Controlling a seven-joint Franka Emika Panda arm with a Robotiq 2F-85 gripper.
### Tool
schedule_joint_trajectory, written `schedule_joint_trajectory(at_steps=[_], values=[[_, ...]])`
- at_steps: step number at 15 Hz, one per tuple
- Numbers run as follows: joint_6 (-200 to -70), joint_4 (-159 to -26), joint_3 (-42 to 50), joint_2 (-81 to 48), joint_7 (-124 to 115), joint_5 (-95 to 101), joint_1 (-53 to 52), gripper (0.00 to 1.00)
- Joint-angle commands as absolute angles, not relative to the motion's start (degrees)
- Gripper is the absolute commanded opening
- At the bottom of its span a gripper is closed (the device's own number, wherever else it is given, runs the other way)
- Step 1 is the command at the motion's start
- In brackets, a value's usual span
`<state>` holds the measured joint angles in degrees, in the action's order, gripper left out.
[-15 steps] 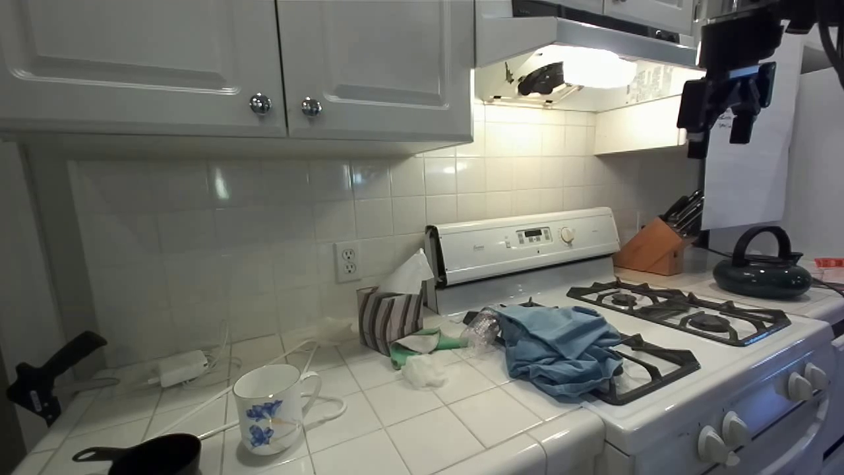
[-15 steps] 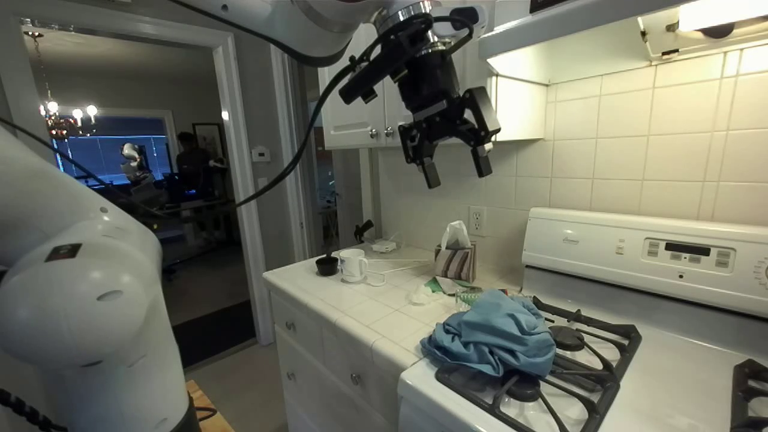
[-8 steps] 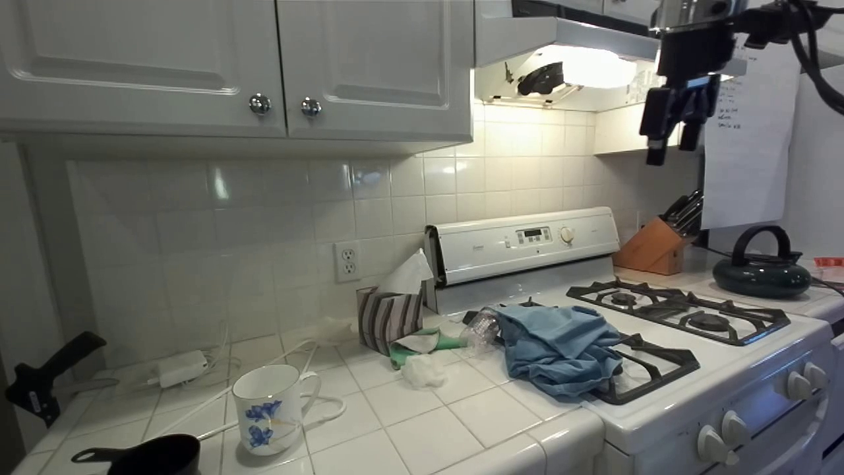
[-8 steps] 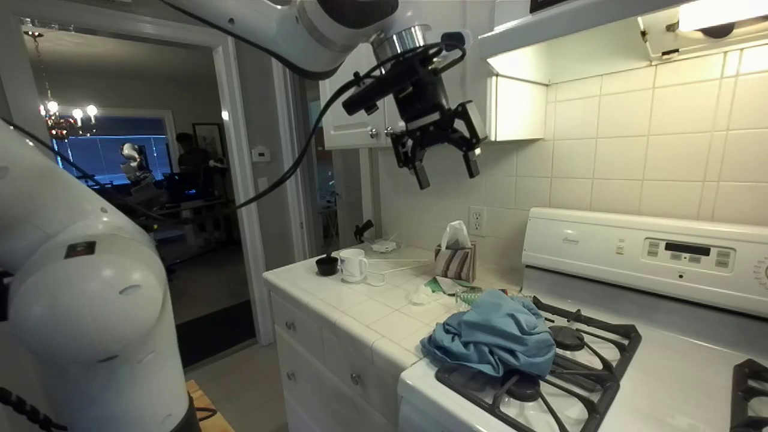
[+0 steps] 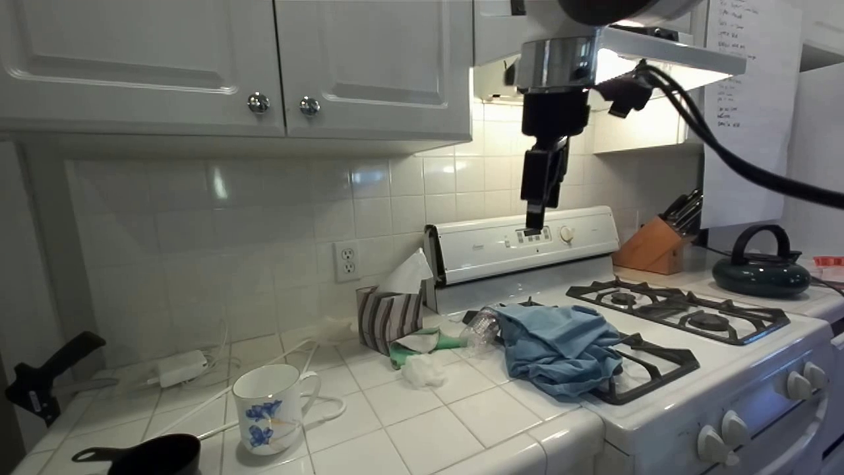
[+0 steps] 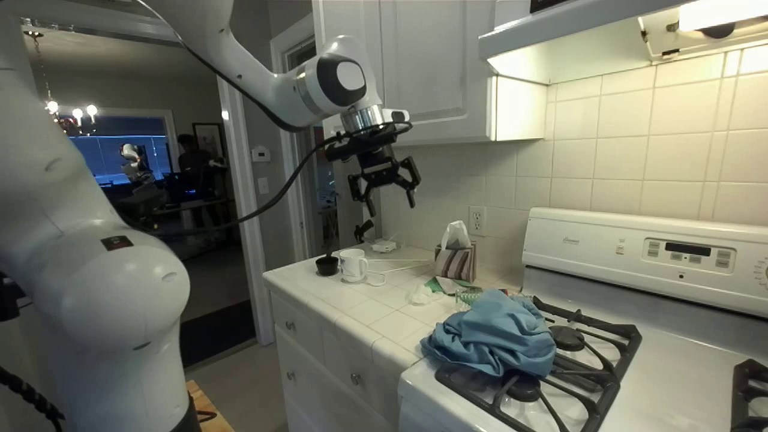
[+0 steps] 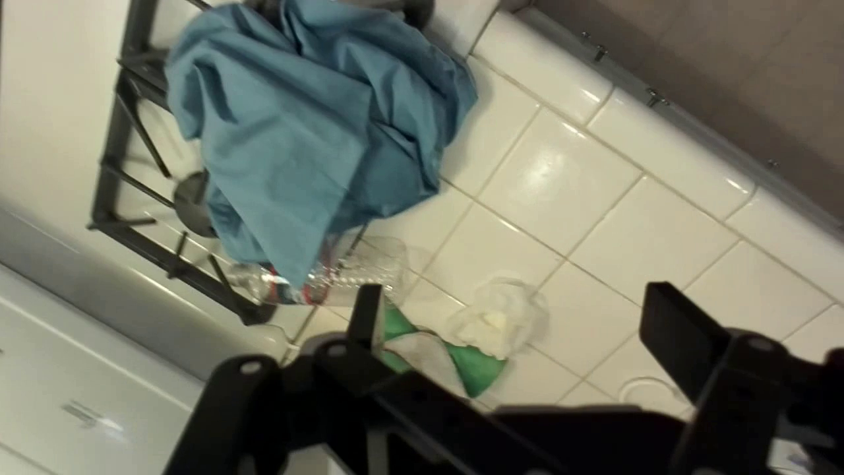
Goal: Hang the white hanger on the right upper cabinet door.
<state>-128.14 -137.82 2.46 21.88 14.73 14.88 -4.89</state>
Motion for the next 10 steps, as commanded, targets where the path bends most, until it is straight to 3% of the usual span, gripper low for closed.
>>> schedule_joint_trajectory(at_steps=[1,4,5,10], values=[[-132.88,-136.07,-0.19,14.58,20.60,13.27,-8.04,1.00],[-134.14,-131.99,-3.01,7.60,24.61,15.41,-9.39,1.00],[-133.79,-135.88,-2.99,12.42,21.19,14.64,-8.25,1.00],[-134.21,-132.61,-3.92,7.68,23.66,14.76,-8.51,1.00]])
